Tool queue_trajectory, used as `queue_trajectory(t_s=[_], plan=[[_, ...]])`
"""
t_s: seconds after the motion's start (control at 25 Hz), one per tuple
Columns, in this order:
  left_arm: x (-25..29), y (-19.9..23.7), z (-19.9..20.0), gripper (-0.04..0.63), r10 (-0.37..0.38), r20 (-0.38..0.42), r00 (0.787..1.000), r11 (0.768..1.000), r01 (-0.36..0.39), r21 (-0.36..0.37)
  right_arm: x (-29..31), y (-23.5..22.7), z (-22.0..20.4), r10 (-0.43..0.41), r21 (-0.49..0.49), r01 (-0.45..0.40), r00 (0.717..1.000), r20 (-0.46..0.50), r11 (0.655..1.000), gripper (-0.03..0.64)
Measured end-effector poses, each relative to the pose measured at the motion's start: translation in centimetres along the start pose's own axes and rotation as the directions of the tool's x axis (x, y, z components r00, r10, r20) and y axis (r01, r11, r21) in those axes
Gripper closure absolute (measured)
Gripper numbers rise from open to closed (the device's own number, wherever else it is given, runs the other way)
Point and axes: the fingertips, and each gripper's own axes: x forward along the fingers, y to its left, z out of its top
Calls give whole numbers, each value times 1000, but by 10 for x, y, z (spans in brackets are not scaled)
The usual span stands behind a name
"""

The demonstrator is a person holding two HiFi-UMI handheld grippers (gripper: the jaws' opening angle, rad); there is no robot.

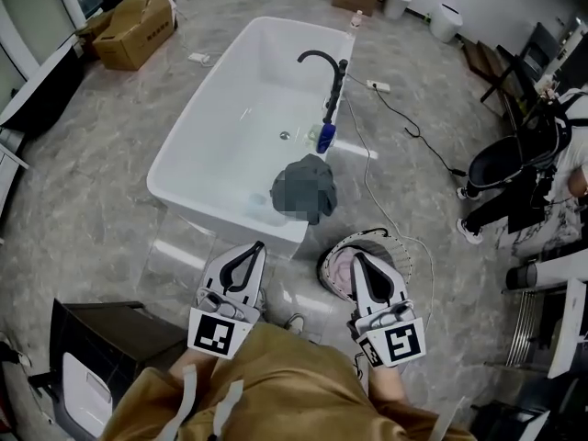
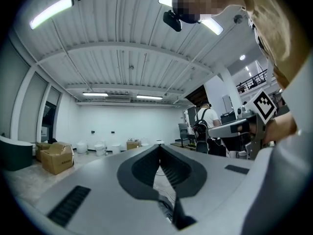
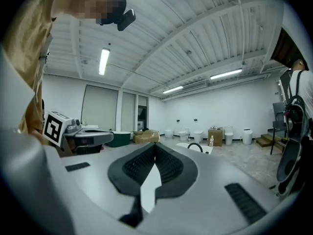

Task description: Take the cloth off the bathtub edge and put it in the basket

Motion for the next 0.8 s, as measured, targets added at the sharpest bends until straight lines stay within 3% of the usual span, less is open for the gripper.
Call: queue_trajectory(t_s=[0.44, 0.8], plan=[[44, 36, -34, 589, -51, -56, 997, 999, 51, -14, 72, -24, -36, -33, -74, 25, 994, -104, 997, 611], [85, 51, -86, 589, -92, -106, 990, 996, 91, -12, 130, -55, -100, -64, -156, 26, 967, -247, 987, 609]])
